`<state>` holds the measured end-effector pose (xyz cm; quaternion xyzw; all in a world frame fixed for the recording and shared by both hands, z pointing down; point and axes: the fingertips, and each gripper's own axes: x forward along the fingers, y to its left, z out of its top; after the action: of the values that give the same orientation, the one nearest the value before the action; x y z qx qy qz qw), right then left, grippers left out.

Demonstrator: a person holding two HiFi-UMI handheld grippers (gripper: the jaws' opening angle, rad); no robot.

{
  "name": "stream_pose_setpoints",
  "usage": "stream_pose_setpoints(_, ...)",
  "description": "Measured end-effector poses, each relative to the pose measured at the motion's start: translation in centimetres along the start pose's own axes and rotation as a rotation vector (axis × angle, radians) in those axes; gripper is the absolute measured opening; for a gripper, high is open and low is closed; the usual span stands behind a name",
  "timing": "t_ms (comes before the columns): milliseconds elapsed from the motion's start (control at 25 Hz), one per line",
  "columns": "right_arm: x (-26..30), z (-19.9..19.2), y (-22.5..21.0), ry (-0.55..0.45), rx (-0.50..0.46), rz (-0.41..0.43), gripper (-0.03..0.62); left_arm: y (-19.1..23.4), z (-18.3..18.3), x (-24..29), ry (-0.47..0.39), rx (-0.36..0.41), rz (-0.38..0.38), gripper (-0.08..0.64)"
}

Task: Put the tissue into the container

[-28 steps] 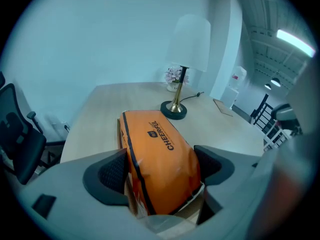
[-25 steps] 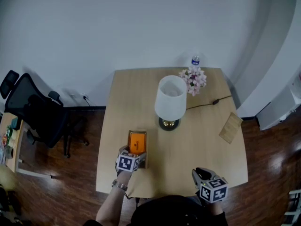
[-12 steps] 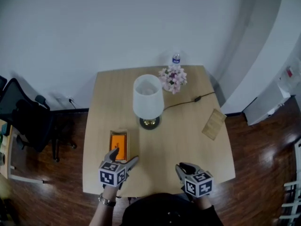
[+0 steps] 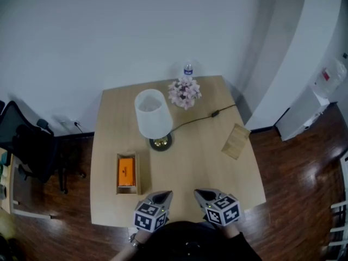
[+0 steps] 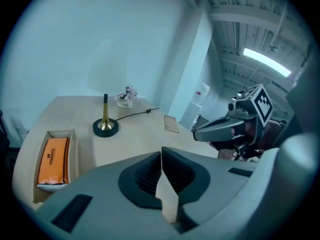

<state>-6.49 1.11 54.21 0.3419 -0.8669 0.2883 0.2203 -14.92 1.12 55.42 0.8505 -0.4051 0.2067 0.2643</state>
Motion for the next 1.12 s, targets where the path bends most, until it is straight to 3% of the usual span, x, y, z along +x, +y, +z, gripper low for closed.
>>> stream_pose_setpoints(400, -0.8, -0.5, -0.8, 0.013, -0.017, 0.02, 0.005, -1.6, -0.6, 1.3, 0.025, 0.046, 0.007, 0.008)
stream_pose_setpoints(1120, -0.3, -0.5, -0.8, 0.024, -0.014, 0.025, 0.005, -0.3, -0.8, 1.1, 0.041, 0.02, 0.031, 0.008)
